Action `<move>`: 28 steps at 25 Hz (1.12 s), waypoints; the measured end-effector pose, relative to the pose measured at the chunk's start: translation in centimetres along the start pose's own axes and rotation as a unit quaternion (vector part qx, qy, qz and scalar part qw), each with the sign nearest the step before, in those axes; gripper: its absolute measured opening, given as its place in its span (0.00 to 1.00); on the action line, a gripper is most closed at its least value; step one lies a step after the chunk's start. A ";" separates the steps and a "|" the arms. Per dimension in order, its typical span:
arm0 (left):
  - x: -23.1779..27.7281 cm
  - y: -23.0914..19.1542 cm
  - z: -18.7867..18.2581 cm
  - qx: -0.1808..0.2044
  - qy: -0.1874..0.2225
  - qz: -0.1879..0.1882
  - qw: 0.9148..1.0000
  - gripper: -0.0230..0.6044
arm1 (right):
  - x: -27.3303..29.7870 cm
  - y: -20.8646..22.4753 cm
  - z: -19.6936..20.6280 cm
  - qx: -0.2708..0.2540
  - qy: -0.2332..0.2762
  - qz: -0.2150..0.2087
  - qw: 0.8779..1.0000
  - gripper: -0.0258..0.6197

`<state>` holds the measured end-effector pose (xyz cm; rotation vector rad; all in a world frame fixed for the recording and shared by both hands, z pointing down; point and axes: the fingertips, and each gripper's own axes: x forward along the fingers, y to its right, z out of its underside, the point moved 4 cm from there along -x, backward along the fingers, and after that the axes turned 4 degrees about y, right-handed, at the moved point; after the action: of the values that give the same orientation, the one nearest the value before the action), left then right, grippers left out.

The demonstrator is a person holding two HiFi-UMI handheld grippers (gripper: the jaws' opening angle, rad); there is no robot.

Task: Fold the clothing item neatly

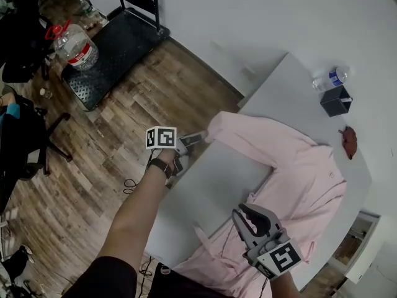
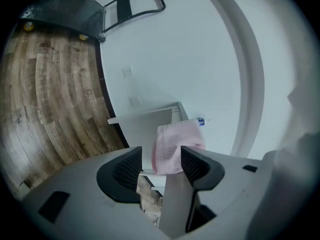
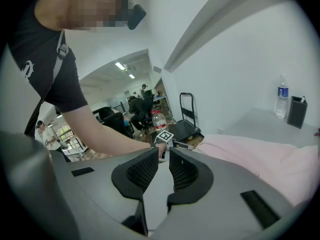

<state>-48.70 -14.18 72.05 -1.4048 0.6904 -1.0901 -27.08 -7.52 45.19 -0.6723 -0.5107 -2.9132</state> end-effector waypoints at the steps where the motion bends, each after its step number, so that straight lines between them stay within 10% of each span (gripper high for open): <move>1: 0.3 0.2 0.0 -0.005 -0.001 0.010 1.000 0.39 | -0.2 0.2 0.0 0.000 0.000 0.002 1.000 0.15; 7: 1.4 1.0 0.4 -0.027 -0.022 0.042 0.999 0.38 | -1.2 0.8 -0.2 -0.003 0.003 0.008 1.000 0.15; 9: 1.4 1.2 0.1 -0.014 -0.015 0.037 0.999 0.20 | -0.9 0.6 -0.3 -0.009 0.002 0.004 1.000 0.15; 17: -0.2 4.6 -2.2 0.152 0.021 -0.029 0.988 0.06 | 3.3 -3.4 -2.6 -0.040 0.026 -0.043 0.998 0.15; 22: -2.0 10.6 -4.1 0.292 0.029 -0.063 0.954 0.06 | 2.2 -5.1 -3.5 -0.038 0.038 -0.036 0.998 0.15; 28: -0.8 22.0 -3.5 0.465 0.008 -0.042 0.884 0.06 | -2.6 -5.2 -4.0 -0.017 0.077 0.003 0.997 0.15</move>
<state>-48.12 -18.35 50.15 -0.5884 0.0516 -1.2560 -27.27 -3.96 39.10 -0.4479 -0.4419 -2.9437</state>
